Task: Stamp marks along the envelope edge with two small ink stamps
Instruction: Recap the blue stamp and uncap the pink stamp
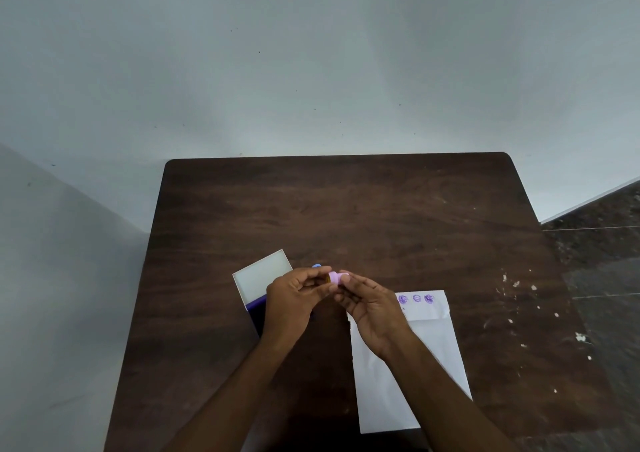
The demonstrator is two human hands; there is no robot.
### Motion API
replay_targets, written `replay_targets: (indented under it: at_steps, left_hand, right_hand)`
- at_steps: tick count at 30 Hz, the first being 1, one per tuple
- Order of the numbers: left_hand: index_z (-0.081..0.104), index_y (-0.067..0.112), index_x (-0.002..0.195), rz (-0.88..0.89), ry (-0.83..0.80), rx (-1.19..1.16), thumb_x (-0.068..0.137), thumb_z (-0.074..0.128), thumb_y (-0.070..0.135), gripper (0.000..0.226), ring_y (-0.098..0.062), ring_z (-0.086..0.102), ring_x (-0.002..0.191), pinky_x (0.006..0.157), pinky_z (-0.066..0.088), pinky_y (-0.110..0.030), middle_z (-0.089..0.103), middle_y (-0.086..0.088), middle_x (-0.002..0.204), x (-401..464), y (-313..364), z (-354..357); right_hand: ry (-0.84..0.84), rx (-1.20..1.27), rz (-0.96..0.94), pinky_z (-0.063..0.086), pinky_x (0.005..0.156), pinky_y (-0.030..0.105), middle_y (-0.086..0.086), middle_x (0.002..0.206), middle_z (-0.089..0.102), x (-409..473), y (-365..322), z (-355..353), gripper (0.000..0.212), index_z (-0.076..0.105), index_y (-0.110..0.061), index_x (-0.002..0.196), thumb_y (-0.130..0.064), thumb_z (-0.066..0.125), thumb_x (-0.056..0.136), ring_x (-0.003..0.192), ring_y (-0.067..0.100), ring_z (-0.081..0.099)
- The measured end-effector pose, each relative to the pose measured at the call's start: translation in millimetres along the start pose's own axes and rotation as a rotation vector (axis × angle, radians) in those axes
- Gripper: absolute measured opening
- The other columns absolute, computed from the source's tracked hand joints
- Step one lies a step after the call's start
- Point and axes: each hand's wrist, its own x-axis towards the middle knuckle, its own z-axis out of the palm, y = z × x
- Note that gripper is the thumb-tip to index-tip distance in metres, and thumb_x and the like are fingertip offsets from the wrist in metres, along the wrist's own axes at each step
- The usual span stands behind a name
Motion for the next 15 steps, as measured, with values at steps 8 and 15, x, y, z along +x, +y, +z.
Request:
replay_targets:
  at_steps: [8, 15]
  left_hand:
    - [0.073, 0.021, 0.107, -0.007, 0.002, -0.041, 0.075, 0.077, 0.028, 0.033, -0.002, 0.068, 0.094, 0.088, 0.054, -0.021, 0.074, 0.011, 0.103, -0.5, 0.0, -2.1]
    - [0.072, 0.017, 0.106, -0.068, 0.018, -0.163, 0.075, 0.078, 0.016, 0.032, -0.002, 0.07, 0.09, 0.076, 0.052, -0.011, 0.075, 0.008, 0.097, -2.2, -1.2, -3.9]
  right_hand:
    - [-0.008, -0.03, -0.006, 0.06, 0.077, 0.031, 0.025, 0.106, 0.071, -1.2, -2.2, 2.0, 0.028, 0.068, 0.006, 0.107, -0.006, 0.069, 0.081, 0.092, 0.031, 0.071]
    - [-0.047, -0.046, -0.013, 0.058, 0.083, 0.035, 0.026, 0.111, 0.069, -2.8, -2.8, 4.5, 0.026, 0.068, 0.006, 0.11, -0.008, 0.063, 0.088, 0.095, 0.03, 0.069]
